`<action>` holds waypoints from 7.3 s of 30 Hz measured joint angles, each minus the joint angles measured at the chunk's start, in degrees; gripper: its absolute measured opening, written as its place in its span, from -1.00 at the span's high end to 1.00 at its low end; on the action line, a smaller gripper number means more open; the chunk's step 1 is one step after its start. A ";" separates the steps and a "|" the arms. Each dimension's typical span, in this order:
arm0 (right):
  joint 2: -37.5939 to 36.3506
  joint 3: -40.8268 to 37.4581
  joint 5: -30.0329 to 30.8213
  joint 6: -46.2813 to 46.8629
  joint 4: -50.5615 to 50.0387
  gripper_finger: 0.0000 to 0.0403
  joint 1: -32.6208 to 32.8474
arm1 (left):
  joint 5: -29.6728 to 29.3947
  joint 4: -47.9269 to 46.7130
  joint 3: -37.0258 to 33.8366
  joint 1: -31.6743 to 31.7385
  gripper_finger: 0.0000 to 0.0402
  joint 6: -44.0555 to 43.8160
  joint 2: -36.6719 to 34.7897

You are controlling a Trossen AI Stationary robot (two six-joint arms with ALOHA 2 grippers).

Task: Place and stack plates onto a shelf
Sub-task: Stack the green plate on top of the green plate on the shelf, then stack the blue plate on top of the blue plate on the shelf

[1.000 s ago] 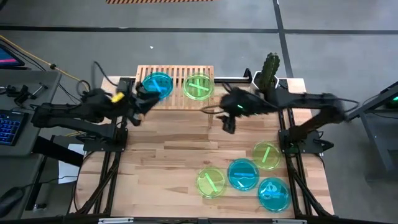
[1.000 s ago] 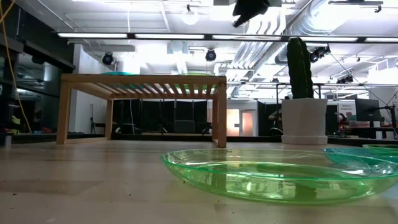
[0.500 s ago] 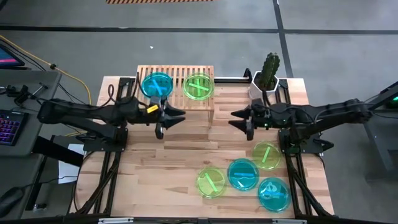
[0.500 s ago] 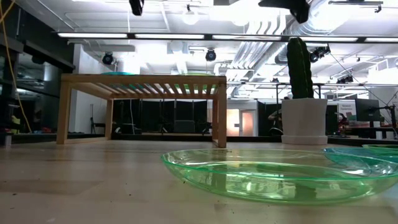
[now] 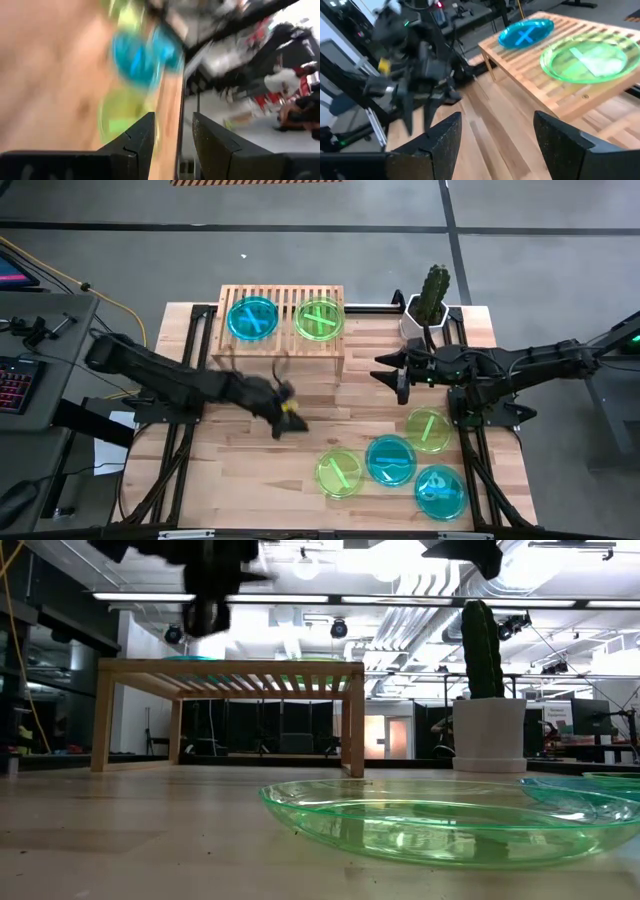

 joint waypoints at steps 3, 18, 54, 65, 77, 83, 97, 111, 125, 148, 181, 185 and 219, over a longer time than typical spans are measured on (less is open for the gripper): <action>0.00 0.00 -0.07 0.07 -2.51 -0.15 0.00 | 0.29 1.04 0.00 -3.00 0.40 -8.65 7.03; 0.03 0.00 -0.51 0.07 -6.93 -0.15 0.00 | 1.64 11.79 6.58 -4.90 0.40 -23.56 31.97; 0.07 0.00 -0.81 0.26 -6.86 -0.15 0.00 | 3.29 -12.14 16.00 1.51 0.40 -7.26 32.84; 0.09 0.00 -0.79 0.26 -6.86 -0.15 0.00 | 3.45 -2.54 16.03 -0.65 0.40 -12.01 37.36; 0.09 0.00 -0.27 0.15 -6.86 -0.15 0.00 | 3.41 -1.21 16.11 -1.42 0.71 -11.43 38.73; 0.09 0.00 0.13 0.16 -6.86 -0.15 0.00 | 3.86 -3.45 15.94 -1.01 0.97 -8.25 37.44; 0.09 0.00 0.17 0.28 -6.85 -0.15 0.00 | -1.11 -20.54 15.96 4.06 1.00 4.16 12.28; 0.09 0.00 0.25 2.15 -6.45 -0.15 0.00 | -2.09 -27.14 16.06 33.05 1.00 13.01 -10.29; 0.09 0.00 3.06 2.26 -6.45 -0.15 0.00 | 7.23 -34.42 33.63 48.59 1.00 23.83 10.23; 0.09 0.00 3.04 2.27 -6.47 -0.15 -0.01 | 6.42 -47.32 40.68 51.45 0.98 31.93 17.16; 0.09 0.00 3.15 3.34 -6.47 -0.15 0.00 | 3.33 -46.23 40.61 51.50 0.33 34.01 15.78; 0.09 0.00 3.17 3.56 -6.47 -0.15 -0.01 | 3.22 -44.47 40.61 52.67 0.25 34.05 14.54; 0.11 0.00 6.83 4.17 -0.70 -0.15 -0.01 | -10.28 8.12 -3.17 14.37 0.22 30.58 -35.22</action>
